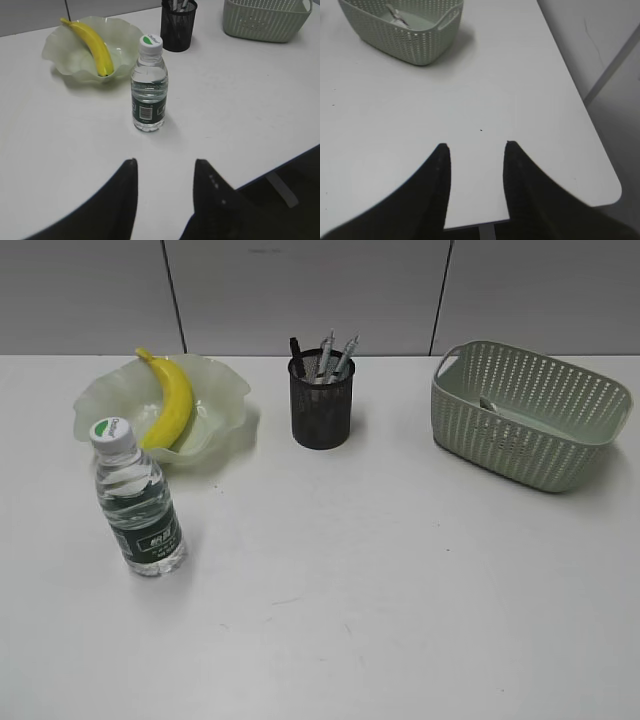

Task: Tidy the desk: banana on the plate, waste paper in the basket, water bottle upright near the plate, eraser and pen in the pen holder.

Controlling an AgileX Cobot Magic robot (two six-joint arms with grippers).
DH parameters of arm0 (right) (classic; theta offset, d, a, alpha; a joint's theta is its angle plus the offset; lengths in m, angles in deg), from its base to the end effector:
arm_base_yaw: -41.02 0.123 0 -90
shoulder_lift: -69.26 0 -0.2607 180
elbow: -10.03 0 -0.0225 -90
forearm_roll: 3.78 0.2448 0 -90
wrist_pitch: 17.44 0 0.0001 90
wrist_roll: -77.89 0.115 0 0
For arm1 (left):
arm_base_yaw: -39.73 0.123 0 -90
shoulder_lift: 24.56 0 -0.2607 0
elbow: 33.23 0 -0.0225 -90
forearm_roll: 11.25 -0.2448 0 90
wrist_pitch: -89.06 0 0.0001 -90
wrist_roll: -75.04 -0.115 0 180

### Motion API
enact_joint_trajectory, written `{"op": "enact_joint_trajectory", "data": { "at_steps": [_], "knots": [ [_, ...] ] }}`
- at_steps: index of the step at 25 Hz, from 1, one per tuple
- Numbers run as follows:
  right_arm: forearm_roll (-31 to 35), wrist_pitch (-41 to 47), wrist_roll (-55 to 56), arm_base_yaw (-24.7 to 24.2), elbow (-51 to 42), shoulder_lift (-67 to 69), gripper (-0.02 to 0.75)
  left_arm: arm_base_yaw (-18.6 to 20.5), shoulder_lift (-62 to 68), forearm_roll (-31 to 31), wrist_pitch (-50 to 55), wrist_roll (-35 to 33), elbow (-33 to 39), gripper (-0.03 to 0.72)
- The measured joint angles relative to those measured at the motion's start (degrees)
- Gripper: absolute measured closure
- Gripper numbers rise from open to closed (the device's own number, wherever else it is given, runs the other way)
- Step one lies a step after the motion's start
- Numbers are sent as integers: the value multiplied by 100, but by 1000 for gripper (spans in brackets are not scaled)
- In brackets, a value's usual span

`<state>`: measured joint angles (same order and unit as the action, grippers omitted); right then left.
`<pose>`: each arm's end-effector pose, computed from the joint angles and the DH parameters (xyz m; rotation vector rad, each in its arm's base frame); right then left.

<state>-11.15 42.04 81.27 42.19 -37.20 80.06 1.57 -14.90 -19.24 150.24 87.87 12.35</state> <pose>0.0414 -0.0119 0.2680 0.0414 2.0453 -0.1047 0.0351 -0.0098 0.2743 0.4403 1.9989 -0.3944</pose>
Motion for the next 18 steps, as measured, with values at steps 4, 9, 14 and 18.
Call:
{"op": "enact_joint_trajectory", "data": {
  "at_steps": [4,9,14,18],
  "knots": [
    [0,0,0,-183,0,-24,441,373,0,10,-6,0,0,405],
    [0,0,0,-183,0,-251,441,2004,0,10,-22,0,0,405],
    [0,-2,0,-183,-6,-269,441,3261,-135,10,-37,0,0,405],
    [5,-2,0,-183,-6,-269,441,3547,-147,10,-36,0,1,416]
  ]
}}
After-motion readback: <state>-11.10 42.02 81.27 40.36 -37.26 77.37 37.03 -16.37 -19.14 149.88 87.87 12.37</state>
